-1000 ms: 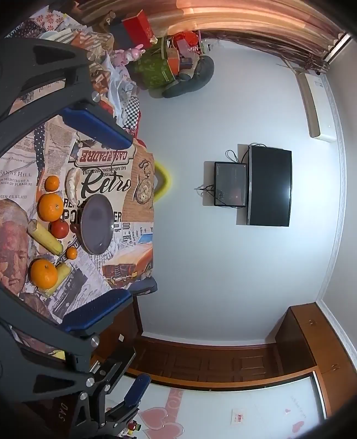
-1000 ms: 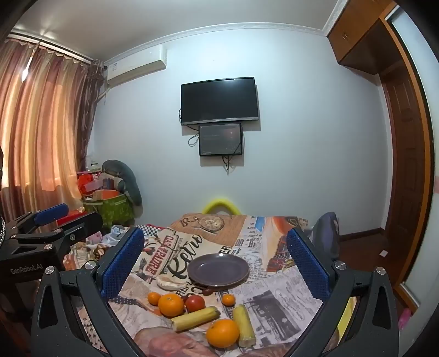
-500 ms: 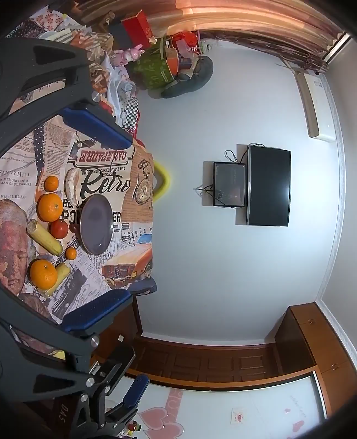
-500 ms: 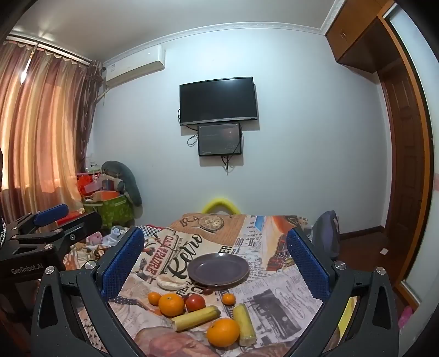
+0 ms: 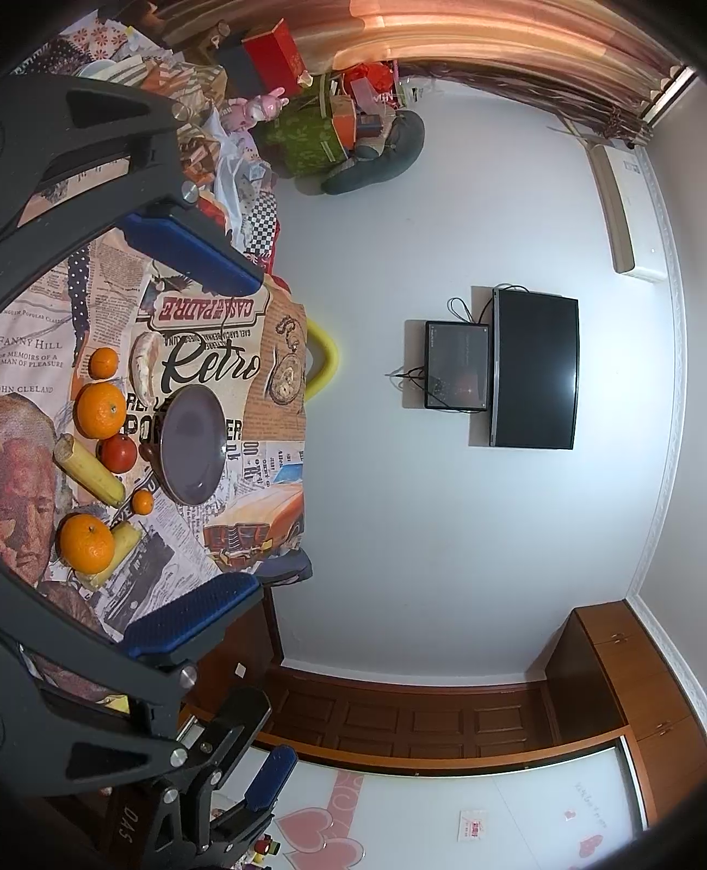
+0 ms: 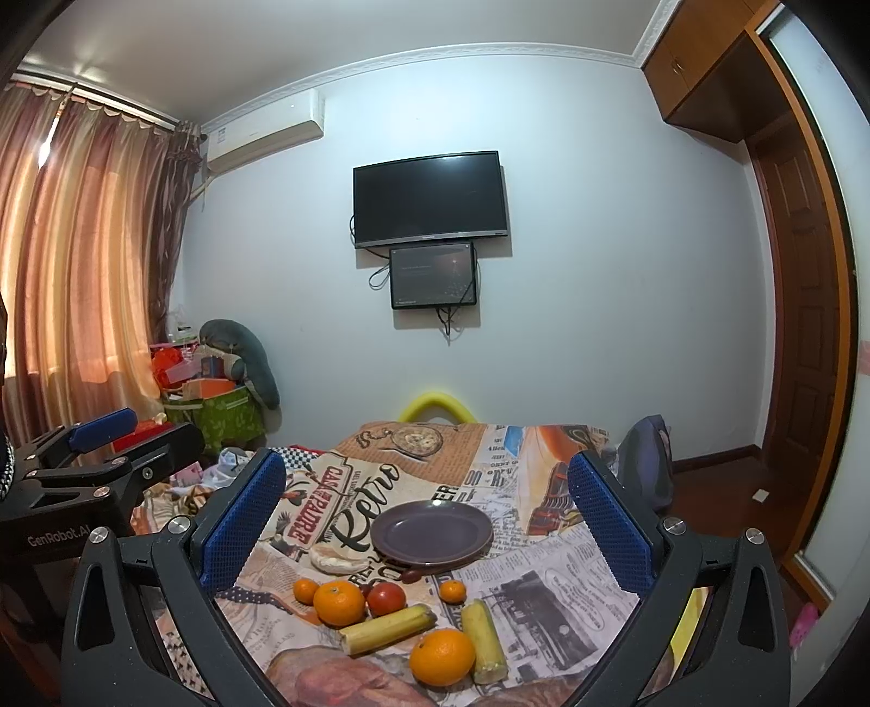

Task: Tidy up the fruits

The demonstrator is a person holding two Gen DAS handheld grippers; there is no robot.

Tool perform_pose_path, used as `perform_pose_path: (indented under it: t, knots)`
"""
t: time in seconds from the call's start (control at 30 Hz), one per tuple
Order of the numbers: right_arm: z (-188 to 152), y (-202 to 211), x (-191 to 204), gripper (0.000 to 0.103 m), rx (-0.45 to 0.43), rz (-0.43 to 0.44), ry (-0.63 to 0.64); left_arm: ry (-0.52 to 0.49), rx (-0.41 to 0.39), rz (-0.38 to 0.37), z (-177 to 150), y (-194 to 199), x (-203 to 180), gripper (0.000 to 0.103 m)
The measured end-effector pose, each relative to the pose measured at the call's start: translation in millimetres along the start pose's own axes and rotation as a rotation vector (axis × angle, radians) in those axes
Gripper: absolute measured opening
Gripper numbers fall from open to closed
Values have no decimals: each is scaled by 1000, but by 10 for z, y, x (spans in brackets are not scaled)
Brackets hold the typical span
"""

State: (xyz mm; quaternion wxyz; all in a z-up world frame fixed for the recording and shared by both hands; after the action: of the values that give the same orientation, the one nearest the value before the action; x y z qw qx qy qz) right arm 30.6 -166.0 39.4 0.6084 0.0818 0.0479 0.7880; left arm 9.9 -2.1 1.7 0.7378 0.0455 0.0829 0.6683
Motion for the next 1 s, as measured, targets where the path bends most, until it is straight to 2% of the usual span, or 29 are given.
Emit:
perform_pose_path:
  t: [1.0]
  knots:
    - [27,9,-3,103,1,-8,-1,-7,1,-13,-37,4,-20,103]
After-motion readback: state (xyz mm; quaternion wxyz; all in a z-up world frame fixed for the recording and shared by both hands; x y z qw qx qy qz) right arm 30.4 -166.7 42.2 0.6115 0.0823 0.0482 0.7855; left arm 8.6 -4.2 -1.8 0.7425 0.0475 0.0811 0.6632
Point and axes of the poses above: each gripper's, at about its wrist camera, not at the fingertips, and y roughly against the way its jaws point, x to its left, z to its top, the point moved 1 cm from there along -y, roughly the way its jaws point, and after that the axes turned 6 degrees about -z, right-handed, at the moved point
